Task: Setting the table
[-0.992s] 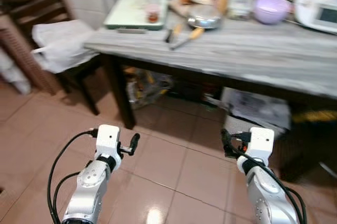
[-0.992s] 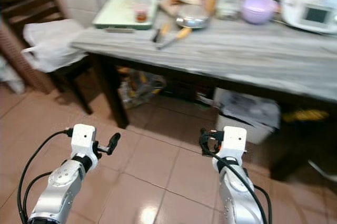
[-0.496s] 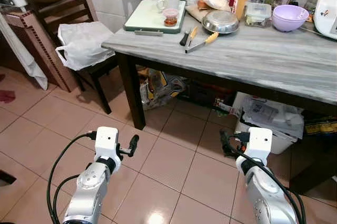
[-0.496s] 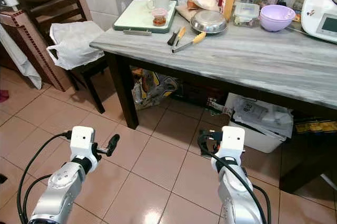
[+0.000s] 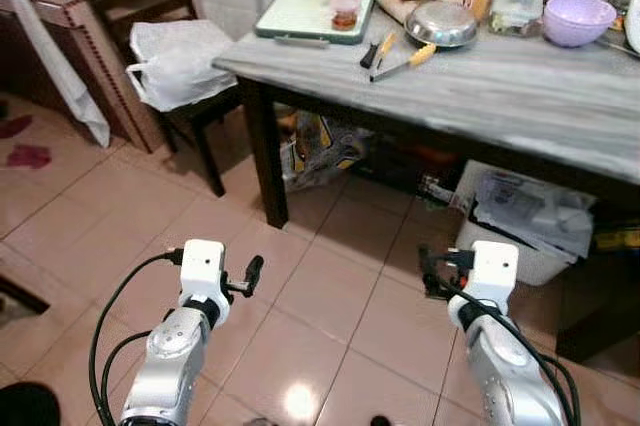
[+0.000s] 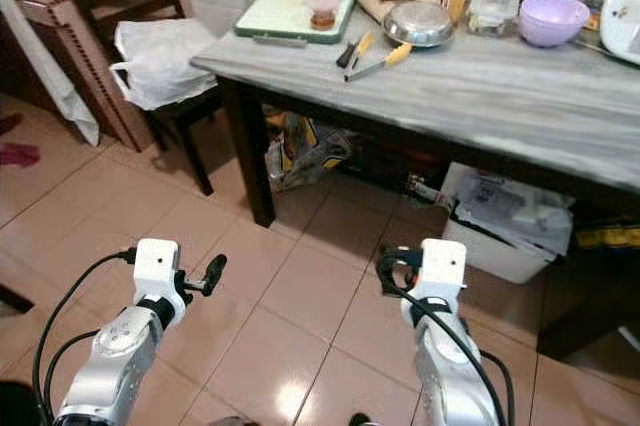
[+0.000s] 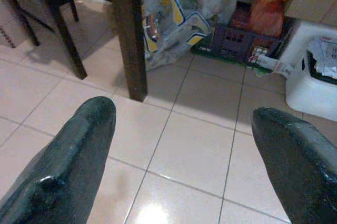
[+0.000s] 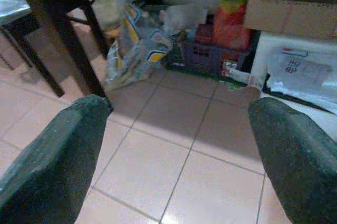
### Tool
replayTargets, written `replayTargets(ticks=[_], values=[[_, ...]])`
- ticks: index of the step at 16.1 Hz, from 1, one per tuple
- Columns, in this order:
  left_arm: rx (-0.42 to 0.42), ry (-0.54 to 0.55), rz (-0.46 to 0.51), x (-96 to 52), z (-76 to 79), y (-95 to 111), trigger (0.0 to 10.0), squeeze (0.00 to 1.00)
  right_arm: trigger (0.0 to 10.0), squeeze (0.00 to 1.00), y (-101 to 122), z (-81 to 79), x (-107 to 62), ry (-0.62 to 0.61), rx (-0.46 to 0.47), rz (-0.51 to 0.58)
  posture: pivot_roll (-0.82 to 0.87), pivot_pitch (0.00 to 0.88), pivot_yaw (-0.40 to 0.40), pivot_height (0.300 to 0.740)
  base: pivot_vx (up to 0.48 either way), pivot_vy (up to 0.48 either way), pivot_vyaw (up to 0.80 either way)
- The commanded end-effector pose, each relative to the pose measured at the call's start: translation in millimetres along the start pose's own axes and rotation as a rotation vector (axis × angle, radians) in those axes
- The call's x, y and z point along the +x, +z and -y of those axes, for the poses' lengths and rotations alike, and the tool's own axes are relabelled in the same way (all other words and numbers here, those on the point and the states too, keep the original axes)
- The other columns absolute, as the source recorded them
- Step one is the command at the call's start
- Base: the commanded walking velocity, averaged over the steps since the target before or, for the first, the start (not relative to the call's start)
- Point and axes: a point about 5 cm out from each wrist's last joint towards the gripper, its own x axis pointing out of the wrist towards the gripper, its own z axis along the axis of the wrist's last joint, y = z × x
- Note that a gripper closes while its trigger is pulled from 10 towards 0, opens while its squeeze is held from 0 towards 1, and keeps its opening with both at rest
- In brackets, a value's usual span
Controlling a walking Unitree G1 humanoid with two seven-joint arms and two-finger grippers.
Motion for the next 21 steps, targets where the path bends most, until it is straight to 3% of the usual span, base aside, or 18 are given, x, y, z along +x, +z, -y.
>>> replayTargets(ticks=[1,7,12,19,21], values=[[-0.001,0.007,-0.005,-0.3,-1.8,0.2,10.0,0.0,10.0,0.0,-0.9,1.9,-0.6,-0.01,0.002,-0.004,-0.02,0.067,0.05,0.74,-0.307,0.0,0.0],[0.012,0.01,-0.011,-0.4,-3.0,-0.5,10.0,0.0,10.0,0.0,-1.1,2.5,-1.0,-0.014,0.002,-0.003,-0.03,0.069,0.052,0.74,-0.288,0.0,0.0],[0.038,0.01,0.011,-1.8,-5.9,2.8,10.0,0.0,10.0,0.0,-1.8,2.0,-0.9,-0.018,0.004,-0.007,-0.02,0.069,0.055,0.74,0.0,0.0,0.0],[0.043,-0.033,0.045,-0.5,-1.1,9.9,10.0,0.0,10.0,0.0,0.4,0.4,3.0,-0.013,-0.003,0.003,-0.01,0.054,0.051,0.74,0.0,0.0,-0.63],[0.002,-0.026,0.105,-0.7,-0.8,21.5,10.0,0.0,10.0,0.0,9.3,0.1,1.7,-0.003,-0.062,0.052,-0.01,0.062,0.043,0.74,0.0,0.0,0.0]])
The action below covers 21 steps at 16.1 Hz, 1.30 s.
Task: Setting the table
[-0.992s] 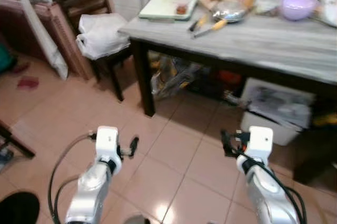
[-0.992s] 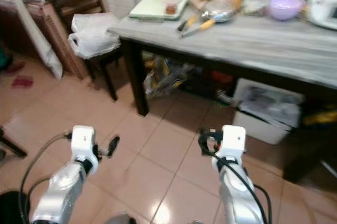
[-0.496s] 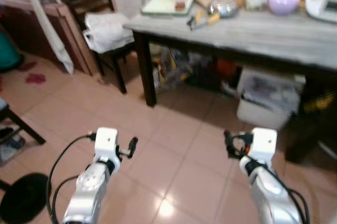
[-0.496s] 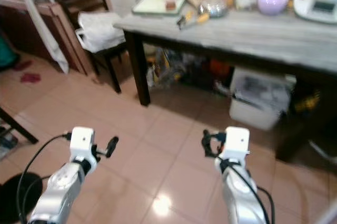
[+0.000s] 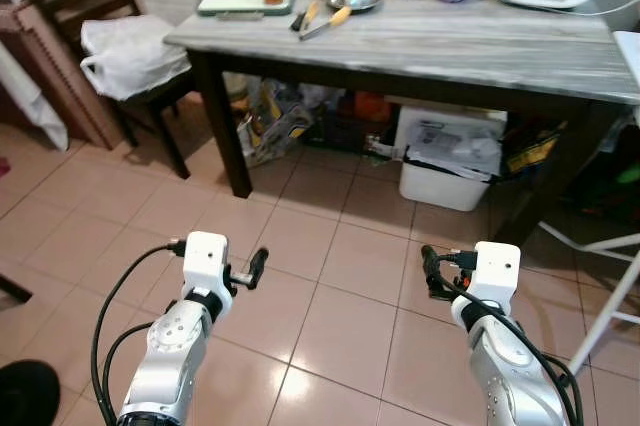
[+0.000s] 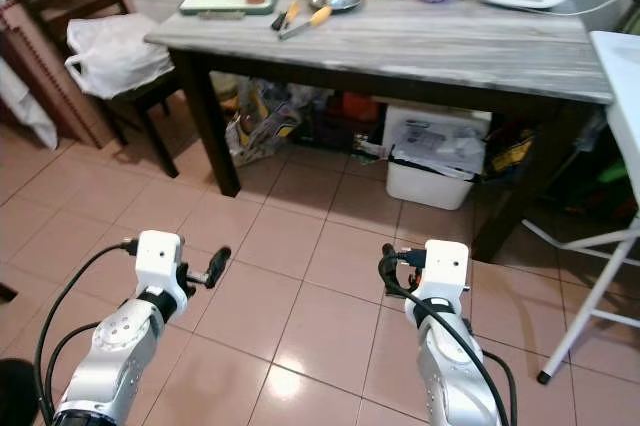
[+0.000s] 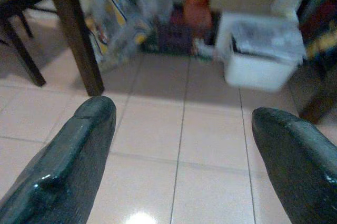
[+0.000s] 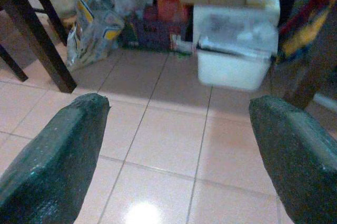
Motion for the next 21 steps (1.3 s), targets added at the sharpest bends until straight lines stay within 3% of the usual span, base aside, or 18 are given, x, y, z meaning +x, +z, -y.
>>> replayTargets(ticks=[1,2,6,10,14,18,21], values=[[-0.014,0.032,0.08,-3.6,-6.6,17.8,10.0,0.0,10.0,0.0,24.7,-3.2,-2.7,0.011,-0.064,0.119,-0.01,0.068,0.041,0.74,0.0,0.0,0.0],[-0.013,0.041,0.104,-5.3,-7.0,22.9,10.0,0.0,10.0,0.0,32.8,-3.6,-4.9,0.015,-0.09,0.155,-0.01,0.068,0.041,0.74,0.0,0.0,0.0],[0.029,0.101,0.199,-33.0,-14.1,39.7,10.0,0.0,10.0,0.0,56.2,-1.8,-41.0,0.019,-0.124,0.226,-0.03,0.079,0.049,0.74,0.0,0.0,0.0],[0.063,0.134,0.131,-48.1,-24.3,24.4,10.0,0.0,10.0,0.0,53.9,5.7,-53.8,-0.034,-0.153,0.205,-0.04,0.077,0.052,0.74,0.0,0.0,0.0],[0.055,0.09,0.101,-48.2,-17.1,16.6,10.0,0.0,10.0,0.0,34.3,11.9,-58.9,-0.064,-0.169,0.125,-0.05,0.083,0.057,0.74,0.0,0.0,-0.77],[0.059,0.059,0.091,-44.9,-14.4,17.2,10.0,0.0,10.0,0.0,32.4,7.0,-56.6,-0.042,-0.162,0.117,-0.05,0.086,0.063,0.74,0.0,0.0,-0.69],[0.058,0.049,0.085,-40.7,-13.9,16.6,10.0,0.0,10.0,0.0,33.2,5.7,-54.8,-0.034,-0.162,0.122,-0.05,0.082,0.062,0.74,0.0,0.0,0.0]])
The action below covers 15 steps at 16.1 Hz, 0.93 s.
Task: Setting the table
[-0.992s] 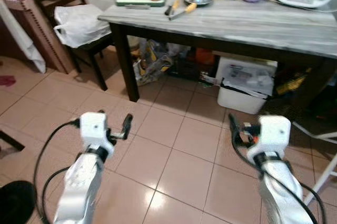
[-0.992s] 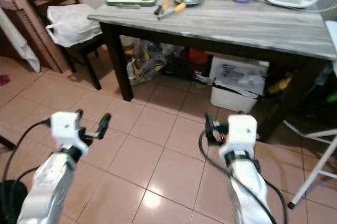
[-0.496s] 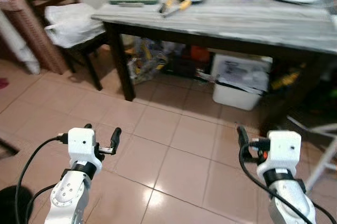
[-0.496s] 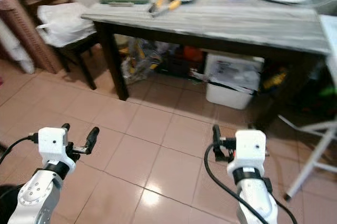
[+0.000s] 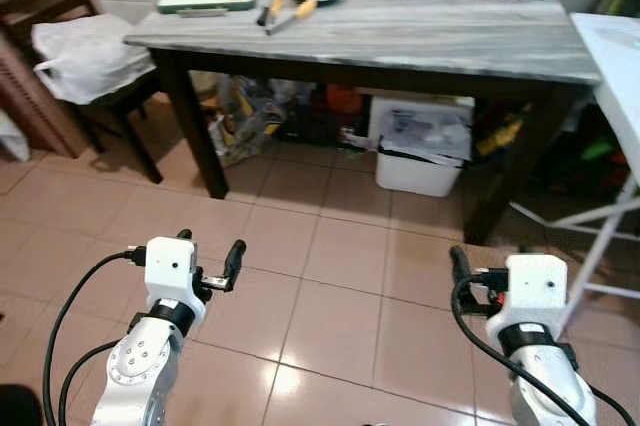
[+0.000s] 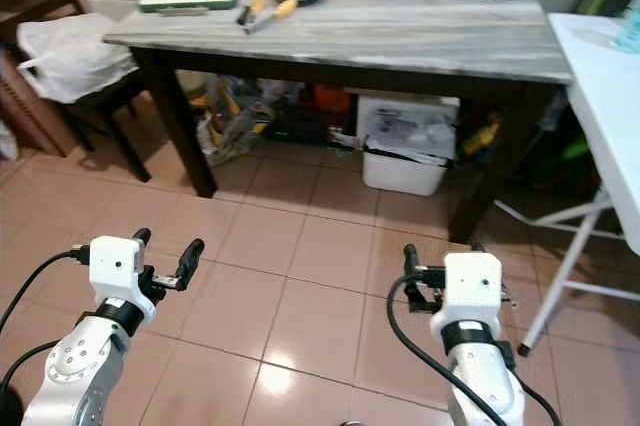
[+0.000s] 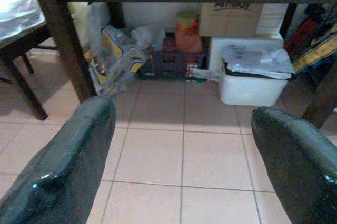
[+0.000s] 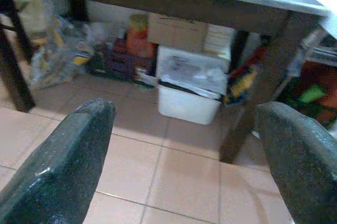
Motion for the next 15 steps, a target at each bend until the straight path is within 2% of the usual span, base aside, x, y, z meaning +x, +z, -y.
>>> replayTargets(ticks=[1,13,15], values=[[0.009,0.002,-0.019,0.9,-2.7,-2.4,10.0,0.0,10.0,0.0,-1.0,-1.0,1.1,0.009,-0.001,-0.006,-0.04,0.082,0.063,0.74,0.0,0.0,0.0],[0.008,-0.016,-0.027,0.7,1.5,-5.3,10.0,0.0,10.0,0.0,-1.8,-2.0,3.5,0.023,-0.001,-0.015,-0.05,0.077,0.056,0.74,0.0,-0.327,0.0],[0.007,-0.019,-0.027,1.1,2.0,-5.0,10.0,0.0,10.0,0.0,-1.8,-2.7,3.5,0.025,0.001,-0.016,-0.05,0.08,0.055,0.74,0.0,-0.343,-0.47]])
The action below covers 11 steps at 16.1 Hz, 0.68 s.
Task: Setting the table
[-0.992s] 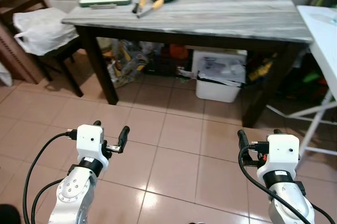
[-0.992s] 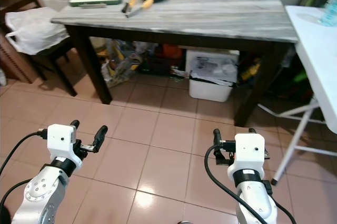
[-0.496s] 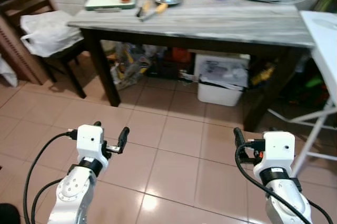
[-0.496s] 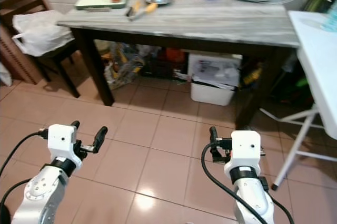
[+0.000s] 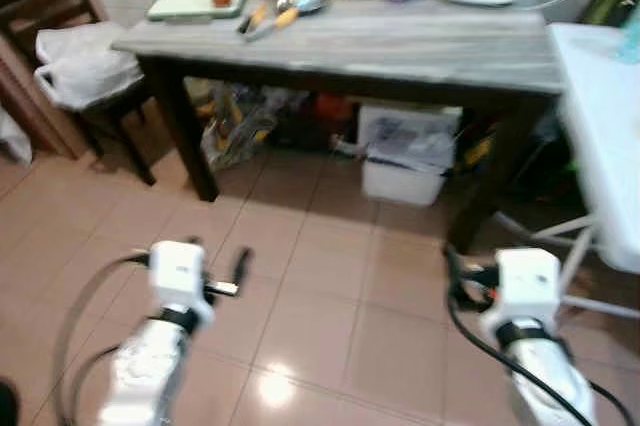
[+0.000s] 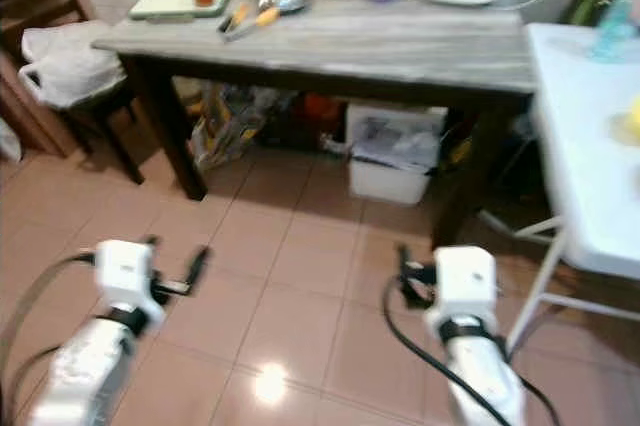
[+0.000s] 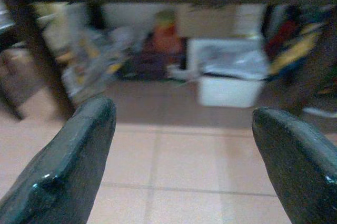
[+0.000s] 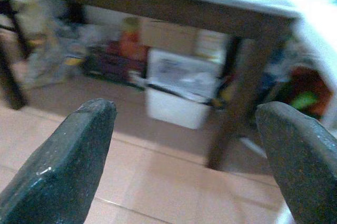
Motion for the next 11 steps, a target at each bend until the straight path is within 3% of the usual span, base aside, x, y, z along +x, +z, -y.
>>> replayTargets(ticks=[1,5,11], values=[[0.022,0.019,-0.002,-1.3,-8.3,2.2,10.0,0.0,10.0,0.0,-0.5,-5.1,-0.2,0.009,0.02,-0.006,-0.05,0.081,0.056,0.74,0.0,-0.341,-0.77],[0.016,0.014,-0.003,0.9,-5.1,1.8,10.0,0.0,10.0,0.0,-0.8,-5.0,0.1,0.011,0.025,-0.007,-0.05,0.08,0.055,0.74,0.0,-0.345,-0.55],[0.014,0.011,-0.003,5.2,-4.3,1.7,10.0,0.0,10.0,0.0,-0.5,-5.4,1.3,0.018,0.023,-0.007,-0.06,0.083,0.052,0.74,0.0,-0.344,0.0]])
